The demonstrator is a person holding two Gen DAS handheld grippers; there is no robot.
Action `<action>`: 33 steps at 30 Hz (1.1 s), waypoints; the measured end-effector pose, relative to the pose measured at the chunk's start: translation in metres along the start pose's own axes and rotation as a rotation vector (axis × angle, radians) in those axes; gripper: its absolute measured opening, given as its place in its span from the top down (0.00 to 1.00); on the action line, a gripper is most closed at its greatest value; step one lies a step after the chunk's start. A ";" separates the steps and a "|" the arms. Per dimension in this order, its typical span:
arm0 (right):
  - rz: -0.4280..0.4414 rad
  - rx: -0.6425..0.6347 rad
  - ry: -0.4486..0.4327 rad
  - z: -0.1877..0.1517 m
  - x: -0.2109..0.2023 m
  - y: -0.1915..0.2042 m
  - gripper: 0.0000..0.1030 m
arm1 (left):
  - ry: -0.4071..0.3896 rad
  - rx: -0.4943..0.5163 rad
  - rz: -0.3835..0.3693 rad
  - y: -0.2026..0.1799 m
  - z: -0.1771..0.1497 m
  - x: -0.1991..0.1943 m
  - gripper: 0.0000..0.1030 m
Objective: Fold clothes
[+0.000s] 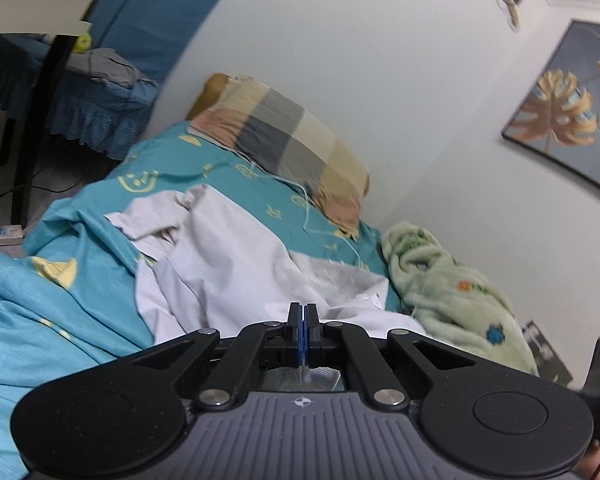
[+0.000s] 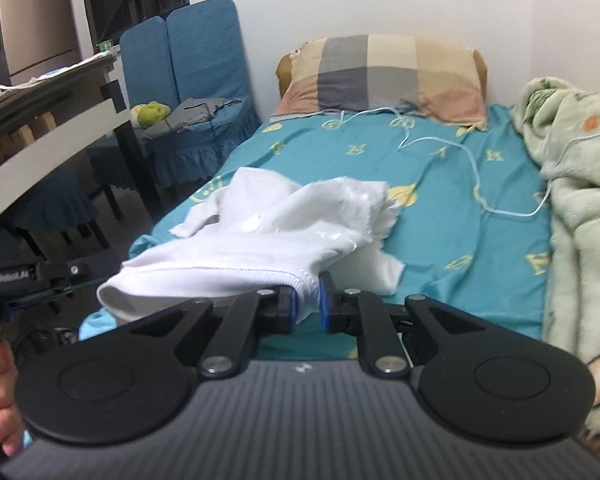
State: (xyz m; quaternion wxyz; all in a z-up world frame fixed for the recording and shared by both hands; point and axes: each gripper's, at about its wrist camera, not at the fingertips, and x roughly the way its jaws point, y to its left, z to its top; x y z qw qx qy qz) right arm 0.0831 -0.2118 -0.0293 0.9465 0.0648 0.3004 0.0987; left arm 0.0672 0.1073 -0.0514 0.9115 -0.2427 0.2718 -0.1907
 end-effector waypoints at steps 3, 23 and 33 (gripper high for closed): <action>0.009 0.033 -0.022 -0.005 0.002 -0.009 0.86 | 0.016 0.017 0.005 0.001 -0.004 0.008 0.99; 0.260 0.286 -0.066 -0.009 0.009 -0.043 0.86 | 0.049 0.555 0.073 -0.082 -0.065 0.030 0.21; 0.214 0.278 -0.010 -0.018 0.027 -0.055 0.86 | -0.002 0.168 0.243 -0.027 -0.037 0.031 0.86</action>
